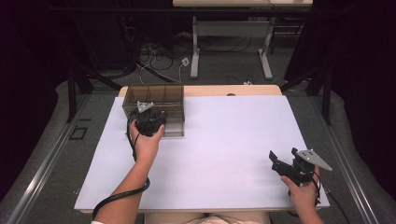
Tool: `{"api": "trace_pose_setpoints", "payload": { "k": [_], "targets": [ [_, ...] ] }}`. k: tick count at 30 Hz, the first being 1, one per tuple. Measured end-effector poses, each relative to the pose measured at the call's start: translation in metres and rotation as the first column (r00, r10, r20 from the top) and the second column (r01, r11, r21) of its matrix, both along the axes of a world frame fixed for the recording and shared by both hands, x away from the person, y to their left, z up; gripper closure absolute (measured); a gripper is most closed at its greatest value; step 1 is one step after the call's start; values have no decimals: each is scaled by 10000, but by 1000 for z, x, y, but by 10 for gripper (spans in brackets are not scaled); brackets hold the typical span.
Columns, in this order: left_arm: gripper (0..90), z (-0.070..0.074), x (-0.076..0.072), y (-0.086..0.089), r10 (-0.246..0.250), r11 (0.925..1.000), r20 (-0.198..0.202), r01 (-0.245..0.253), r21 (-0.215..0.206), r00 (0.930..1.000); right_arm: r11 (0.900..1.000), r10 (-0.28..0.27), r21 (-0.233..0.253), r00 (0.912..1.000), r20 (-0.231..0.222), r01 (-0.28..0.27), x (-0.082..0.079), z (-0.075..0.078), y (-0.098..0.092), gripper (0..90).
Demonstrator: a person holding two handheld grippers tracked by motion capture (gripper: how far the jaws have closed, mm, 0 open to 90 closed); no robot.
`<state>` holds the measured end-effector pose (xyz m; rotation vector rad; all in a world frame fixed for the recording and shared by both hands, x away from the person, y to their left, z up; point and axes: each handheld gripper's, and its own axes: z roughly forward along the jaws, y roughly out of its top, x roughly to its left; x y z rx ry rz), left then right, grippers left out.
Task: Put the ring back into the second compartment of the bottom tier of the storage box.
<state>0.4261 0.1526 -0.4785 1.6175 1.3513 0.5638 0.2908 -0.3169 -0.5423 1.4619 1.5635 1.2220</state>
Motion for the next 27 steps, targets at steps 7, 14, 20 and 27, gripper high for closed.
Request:
{"api": "trace_pose_setpoints", "payload": {
  "k": [7, 14, 20, 27],
  "targets": [
    [675, -2, 3, 7, 233, 9997, -62, -233, -38, 9997, 10000, 17, -37, 10000, -1, -17, 0, 0, 0, 93],
    [676, -4, 7, 12, 415, 9991, -22, -415, -26, 9991, 10000, 13, -15, 10000, -22, -13, 0, 0, 0, 93],
    [675, -8, 10, 15, 575, 9983, -121, -576, -43, 9983, 10000, 13, -13, 10000, -30, -13, 0, 0, 0, 93],
    [675, -12, 14, 18, 762, 9970, -284, -766, -138, 9967, 10000, 23, -19, 10000, 2, -23, 0, 0, 0, 93]
  ]
}}
